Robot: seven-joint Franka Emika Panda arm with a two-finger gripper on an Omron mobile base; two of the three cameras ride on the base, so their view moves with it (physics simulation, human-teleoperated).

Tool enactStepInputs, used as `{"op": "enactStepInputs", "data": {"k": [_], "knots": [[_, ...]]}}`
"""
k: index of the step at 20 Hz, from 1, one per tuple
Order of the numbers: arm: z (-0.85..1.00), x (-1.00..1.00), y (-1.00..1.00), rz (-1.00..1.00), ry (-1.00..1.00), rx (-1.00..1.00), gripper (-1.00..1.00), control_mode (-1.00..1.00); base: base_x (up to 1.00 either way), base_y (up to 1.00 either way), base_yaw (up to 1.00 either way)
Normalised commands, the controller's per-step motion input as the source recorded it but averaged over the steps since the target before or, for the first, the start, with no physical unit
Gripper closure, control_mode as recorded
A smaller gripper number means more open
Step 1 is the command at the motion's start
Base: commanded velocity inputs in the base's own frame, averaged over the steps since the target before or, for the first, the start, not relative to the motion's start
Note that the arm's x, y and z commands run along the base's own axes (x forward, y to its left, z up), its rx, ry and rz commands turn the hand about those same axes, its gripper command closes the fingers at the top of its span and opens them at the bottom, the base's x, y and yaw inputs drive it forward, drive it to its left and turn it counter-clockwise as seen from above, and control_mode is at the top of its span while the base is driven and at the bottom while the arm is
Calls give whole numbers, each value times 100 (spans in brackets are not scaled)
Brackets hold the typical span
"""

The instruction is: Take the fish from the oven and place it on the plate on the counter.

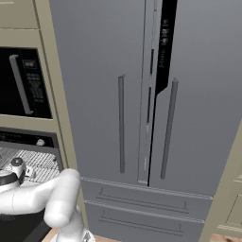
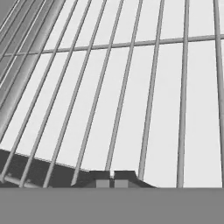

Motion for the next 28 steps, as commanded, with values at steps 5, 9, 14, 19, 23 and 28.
{"op": "enactStepInputs", "data": {"k": [5,9,14,19,23,28], "knots": [[-100,-100,46,0,-1,-31,100,-100,0,0,0],[-100,-100,34,0,2,-30,100,-100,0,0,0],[-100,-100,17,3,14,-22,100,-100,0,0,0],[-100,-100,20,3,12,-23,100,-100,0,0,0],[-100,-100,21,4,11,-24,100,-100,0,0,0],[-100,-100,23,4,11,-27,100,-100,0,0,0]]}}
